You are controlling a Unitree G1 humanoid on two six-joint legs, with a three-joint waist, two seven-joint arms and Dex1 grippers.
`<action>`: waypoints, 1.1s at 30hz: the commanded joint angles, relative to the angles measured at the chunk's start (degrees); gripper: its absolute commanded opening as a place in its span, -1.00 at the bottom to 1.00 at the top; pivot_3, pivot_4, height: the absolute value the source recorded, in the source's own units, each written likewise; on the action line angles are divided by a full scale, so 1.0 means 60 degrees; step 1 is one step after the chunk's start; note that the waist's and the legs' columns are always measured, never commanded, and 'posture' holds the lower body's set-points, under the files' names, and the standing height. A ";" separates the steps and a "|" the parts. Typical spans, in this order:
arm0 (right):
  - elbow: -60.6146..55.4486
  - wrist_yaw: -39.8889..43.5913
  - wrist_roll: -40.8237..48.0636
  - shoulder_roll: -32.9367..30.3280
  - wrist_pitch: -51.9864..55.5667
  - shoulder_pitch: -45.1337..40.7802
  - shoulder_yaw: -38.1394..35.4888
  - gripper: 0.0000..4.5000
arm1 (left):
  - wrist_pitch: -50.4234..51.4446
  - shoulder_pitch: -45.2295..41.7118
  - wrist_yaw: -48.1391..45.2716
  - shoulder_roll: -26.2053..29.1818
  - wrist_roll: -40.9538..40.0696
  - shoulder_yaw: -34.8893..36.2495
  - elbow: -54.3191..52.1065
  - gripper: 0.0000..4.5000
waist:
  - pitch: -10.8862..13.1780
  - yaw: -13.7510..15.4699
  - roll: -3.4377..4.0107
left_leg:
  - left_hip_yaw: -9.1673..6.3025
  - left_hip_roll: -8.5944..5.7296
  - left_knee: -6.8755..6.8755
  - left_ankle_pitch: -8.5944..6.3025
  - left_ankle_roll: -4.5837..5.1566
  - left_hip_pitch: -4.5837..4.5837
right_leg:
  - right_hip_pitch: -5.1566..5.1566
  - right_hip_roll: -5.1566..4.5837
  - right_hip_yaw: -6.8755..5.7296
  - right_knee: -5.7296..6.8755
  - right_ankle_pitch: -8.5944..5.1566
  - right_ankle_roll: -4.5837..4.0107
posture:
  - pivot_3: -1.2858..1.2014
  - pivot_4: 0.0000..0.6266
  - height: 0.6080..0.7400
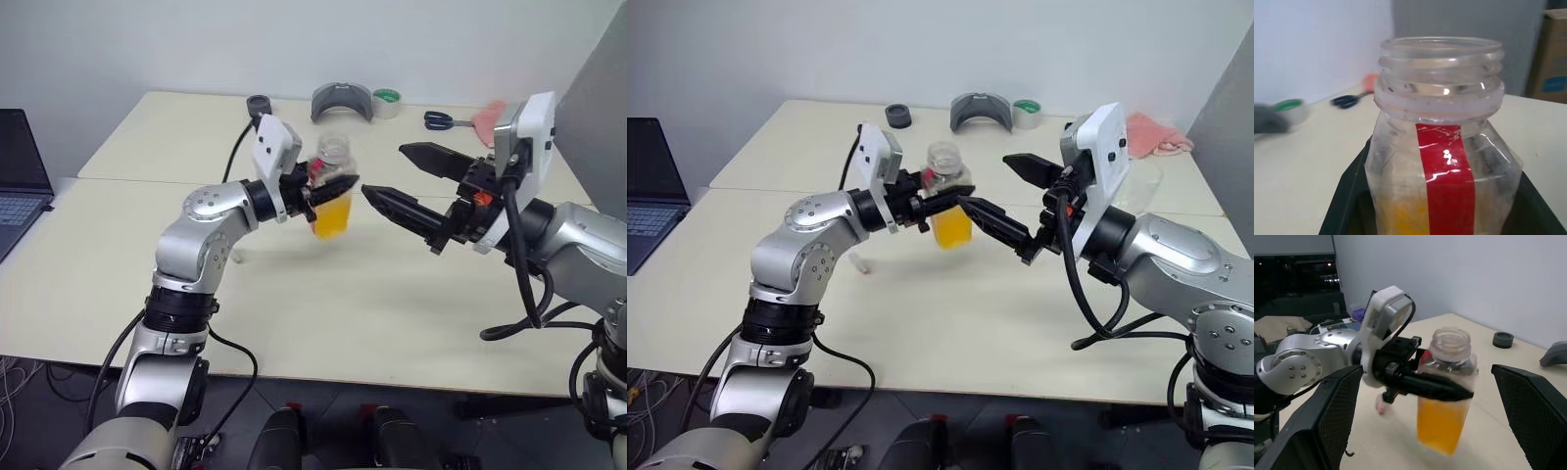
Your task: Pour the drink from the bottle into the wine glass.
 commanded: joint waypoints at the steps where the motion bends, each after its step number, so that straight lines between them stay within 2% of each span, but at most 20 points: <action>1: -0.0068 0.0393 -0.0161 -0.0171 -0.0373 0.0080 -0.0351 0.99 | -0.0698 -0.0303 0.1115 0.0165 0.0695 0.0665 0.0429 -0.15 | 0.0000 -0.0003 0.0000 | 0.0001 0.0000 0.0000 0.0000 0.0000 0.0000 | 0.0000 0.0000 0.0000 0.0000 0.0000 0.0000 | 0.03 -0.52 1.00; 11: 0.0269 0.1561 -0.0550 -0.0174 -0.0701 0.0172 -0.0116 0.99 | -0.1353 -0.0312 0.3047 0.0619 0.1514 0.1893 0.1553 -0.15 | 0.0001 0.0013 -0.0003 | -0.0001 0.0000 0.0000 0.0000 0.0000 -0.0001 | 0.0000 -0.0004 -0.0004 0.0000 0.0001 -0.0001 | 0.03 -0.52 1.00; 18: 0.0371 0.2128 -0.0628 -0.0055 -0.0684 0.0141 0.0072 0.99 | -0.1987 -0.0169 0.3683 0.1146 0.1713 0.2552 0.2321 -0.15 | 0.0002 0.0011 -0.0006 | -0.0004 0.0001 0.0001 0.0000 0.0000 -0.0001 | -0.0001 -0.0005 -0.0007 0.0002 0.0002 -0.0001 | 0.03 -0.52 1.00; 24: 0.0491 0.2253 -0.0745 0.0022 -0.0672 0.0084 0.0097 0.99 | -0.2383 0.0022 0.3361 0.1234 0.1311 0.3064 0.2958 -0.15 | 0.0001 0.0027 -0.0007 | -0.0004 0.0001 0.0001 0.0000 -0.0001 -0.0002 | 0.0000 -0.0010 -0.0011 0.0002 0.0002 -0.0002 | 0.03 -0.52 1.00; 33: 0.0364 0.2034 -0.0798 0.0132 -0.0640 0.0183 0.0074 0.99 | -0.3076 0.0501 0.2478 0.1216 0.0923 0.3205 0.4037 -0.15 | 0.0002 0.0020 -0.0009 | -0.0004 0.0002 0.0001 0.0000 0.0000 -0.0001 | 0.0000 -0.0011 -0.0012 0.0003 0.0002 -0.0003 | 0.03 -0.52 1.00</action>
